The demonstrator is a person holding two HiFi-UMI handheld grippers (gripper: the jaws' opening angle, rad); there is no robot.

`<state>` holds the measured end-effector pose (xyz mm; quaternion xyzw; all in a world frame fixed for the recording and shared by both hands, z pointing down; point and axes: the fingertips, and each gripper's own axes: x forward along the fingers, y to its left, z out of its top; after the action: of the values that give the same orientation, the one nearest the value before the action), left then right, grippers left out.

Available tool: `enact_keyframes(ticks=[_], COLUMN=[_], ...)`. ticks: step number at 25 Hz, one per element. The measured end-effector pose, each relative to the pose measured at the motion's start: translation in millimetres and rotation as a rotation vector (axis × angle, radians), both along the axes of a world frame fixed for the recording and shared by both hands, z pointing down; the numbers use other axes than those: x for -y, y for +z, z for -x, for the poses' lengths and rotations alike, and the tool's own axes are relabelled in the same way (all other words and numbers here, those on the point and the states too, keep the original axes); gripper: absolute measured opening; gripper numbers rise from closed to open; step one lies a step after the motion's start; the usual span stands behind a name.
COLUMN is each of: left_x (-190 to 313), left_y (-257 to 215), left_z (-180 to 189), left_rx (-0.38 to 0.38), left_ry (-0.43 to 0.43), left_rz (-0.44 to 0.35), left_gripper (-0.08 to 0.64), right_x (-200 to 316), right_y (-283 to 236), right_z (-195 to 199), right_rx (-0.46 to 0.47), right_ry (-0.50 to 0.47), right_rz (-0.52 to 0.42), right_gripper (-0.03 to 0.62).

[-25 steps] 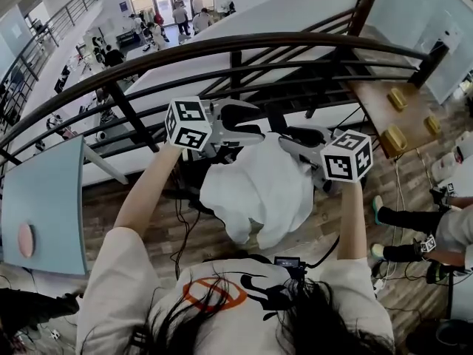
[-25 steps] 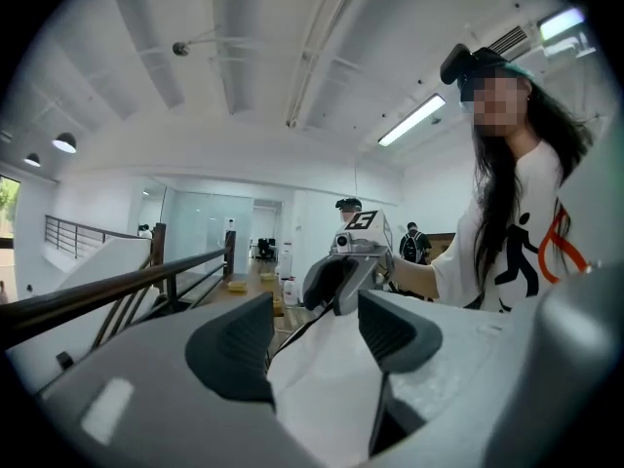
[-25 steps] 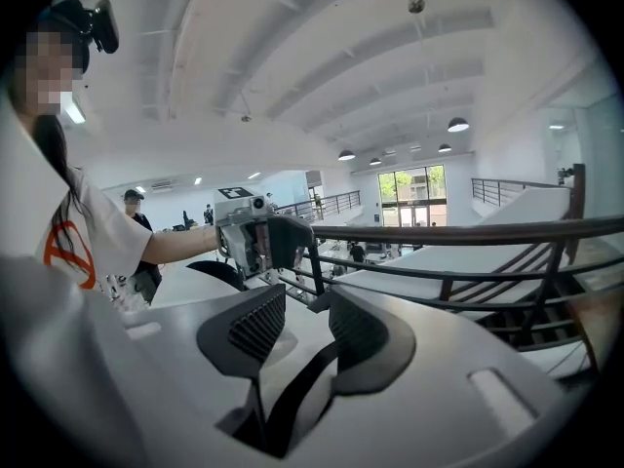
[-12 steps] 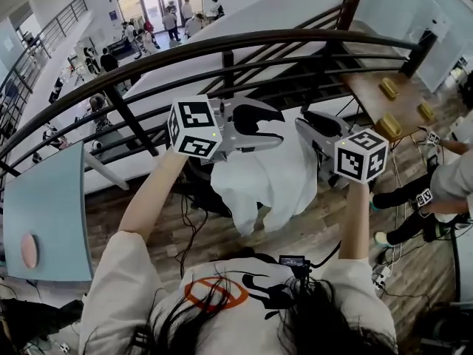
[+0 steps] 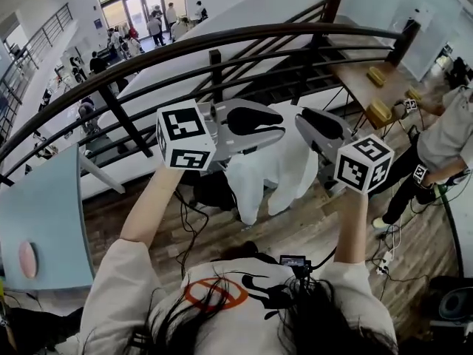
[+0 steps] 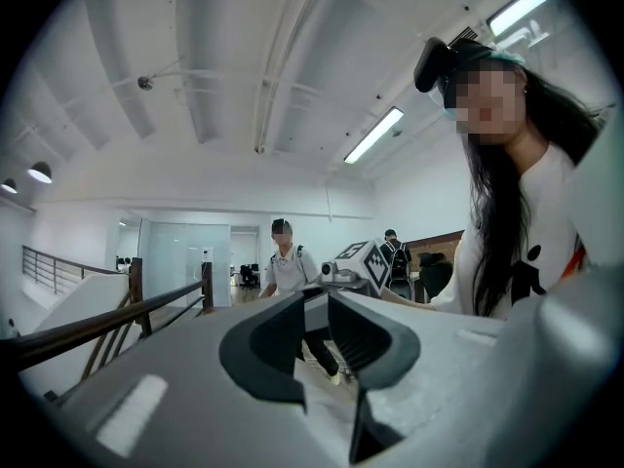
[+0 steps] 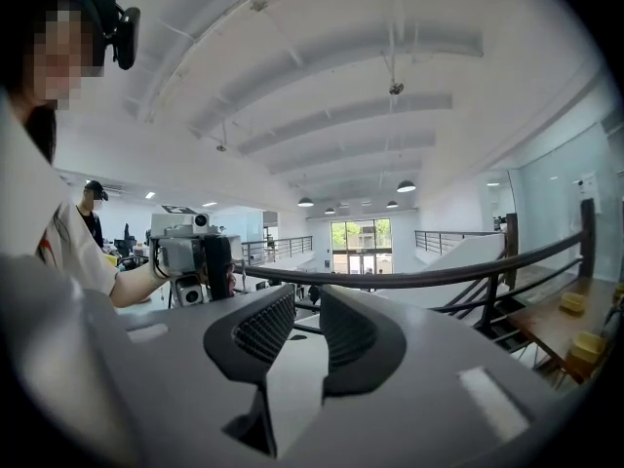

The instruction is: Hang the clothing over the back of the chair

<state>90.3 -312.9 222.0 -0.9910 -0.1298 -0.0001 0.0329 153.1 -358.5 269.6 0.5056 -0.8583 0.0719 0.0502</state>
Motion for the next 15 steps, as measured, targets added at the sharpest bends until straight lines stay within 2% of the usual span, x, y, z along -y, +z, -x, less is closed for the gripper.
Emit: enact_keyframes(ticks=[3,7,10,15], left_x=[-17.6,-43.5,-57.5,-86.5], left_y=[7.7,32.4,45.7,64.3], left_z=[9.0,35.3,55.6,91.4], left_rx=[-0.026,-0.021,-0.036,-0.038], left_ry=[-0.017,-0.055,-0.096,-0.170], left_rz=[0.003,0.002,0.037,0.086], left_gripper=[0.170,0.170,0.170,0.170], right_x=[-24.6,-52.5,-67.9,-95.1], right_y=[2.8,20.2,29.9,38.5], right_z=[17.4,46.5,64.4,99.4], right_rx=[0.014,0.026,0.045,0.083], right_ry=[-0.003,-0.012,-0.022,-0.040], right_rz=[-0.012,-0.020,-0.019,-0.014], right_gripper=[0.084,0.047,0.023,0.023])
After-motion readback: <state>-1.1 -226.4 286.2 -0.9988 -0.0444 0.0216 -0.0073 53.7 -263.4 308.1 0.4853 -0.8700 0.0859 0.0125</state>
